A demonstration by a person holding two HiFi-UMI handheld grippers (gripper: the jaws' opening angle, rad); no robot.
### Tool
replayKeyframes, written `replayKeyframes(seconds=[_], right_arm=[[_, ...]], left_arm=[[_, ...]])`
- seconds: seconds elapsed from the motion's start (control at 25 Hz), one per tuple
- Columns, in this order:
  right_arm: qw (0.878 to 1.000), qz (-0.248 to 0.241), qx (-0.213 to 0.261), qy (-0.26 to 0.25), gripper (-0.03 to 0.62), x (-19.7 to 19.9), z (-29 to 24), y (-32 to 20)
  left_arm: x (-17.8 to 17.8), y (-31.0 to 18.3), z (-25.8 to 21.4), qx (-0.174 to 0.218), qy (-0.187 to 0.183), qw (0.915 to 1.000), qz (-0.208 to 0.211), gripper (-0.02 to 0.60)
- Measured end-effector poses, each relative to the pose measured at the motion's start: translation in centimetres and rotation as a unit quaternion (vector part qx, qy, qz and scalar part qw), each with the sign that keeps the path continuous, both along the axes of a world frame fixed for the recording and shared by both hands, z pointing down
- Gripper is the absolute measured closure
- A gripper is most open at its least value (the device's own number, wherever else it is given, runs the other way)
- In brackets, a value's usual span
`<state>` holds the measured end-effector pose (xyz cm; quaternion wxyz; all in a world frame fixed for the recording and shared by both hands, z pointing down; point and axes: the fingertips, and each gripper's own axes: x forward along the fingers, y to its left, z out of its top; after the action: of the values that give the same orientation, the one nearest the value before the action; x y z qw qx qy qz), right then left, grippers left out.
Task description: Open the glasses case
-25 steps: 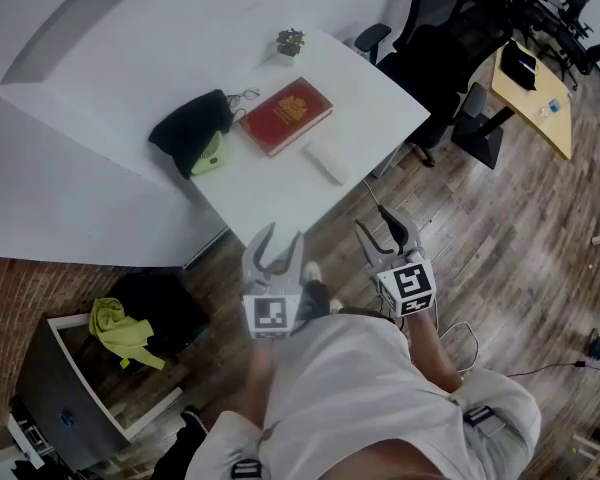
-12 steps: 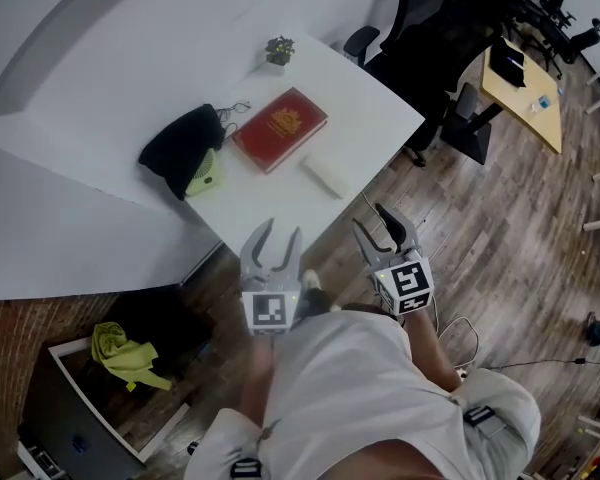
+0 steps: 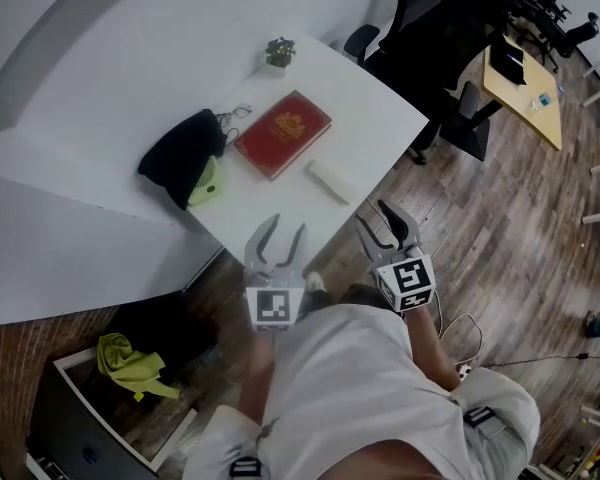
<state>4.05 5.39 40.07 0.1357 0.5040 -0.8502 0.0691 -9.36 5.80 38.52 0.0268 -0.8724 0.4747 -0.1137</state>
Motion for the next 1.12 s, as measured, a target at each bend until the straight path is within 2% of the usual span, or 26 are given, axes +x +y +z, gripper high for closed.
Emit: replayKeyframes(seconds=[0.08, 0.36, 0.68, 1.0, 1.12], right_arm=[[1.000, 0.004, 0.000, 0.000, 0.391, -0.2, 0.0, -0.6], [1.000, 0.019, -0.009, 0.004, 0.391, -0.2, 0.8, -2.1], [0.999, 0.026, -0.017, 0.008, 0.391, 0.2, 1.6, -3.8], [1.000, 0.008, -0.027, 0.010, 0.391, 0.4, 2.4, -6.3], [0.999, -0.001, -0.034, 0.010, 0.391, 0.5, 3.2, -7.3]], left_arm=[[-0.1, -0.7, 0.2, 0.001, -0.004, 1.0000, 0.007, 0.393], [-0.1, -2.7, 0.9, -0.029, 0.026, 0.9992, 0.008, 0.393], [0.6, -4.8, 2.1, -0.029, 0.008, 0.9991, 0.030, 0.393], [1.1, -6.9, 2.6, -0.044, 0.025, 0.9987, 0.012, 0.393], [1.2, -7.9, 3.3, -0.043, 0.015, 0.9989, 0.008, 0.393]])
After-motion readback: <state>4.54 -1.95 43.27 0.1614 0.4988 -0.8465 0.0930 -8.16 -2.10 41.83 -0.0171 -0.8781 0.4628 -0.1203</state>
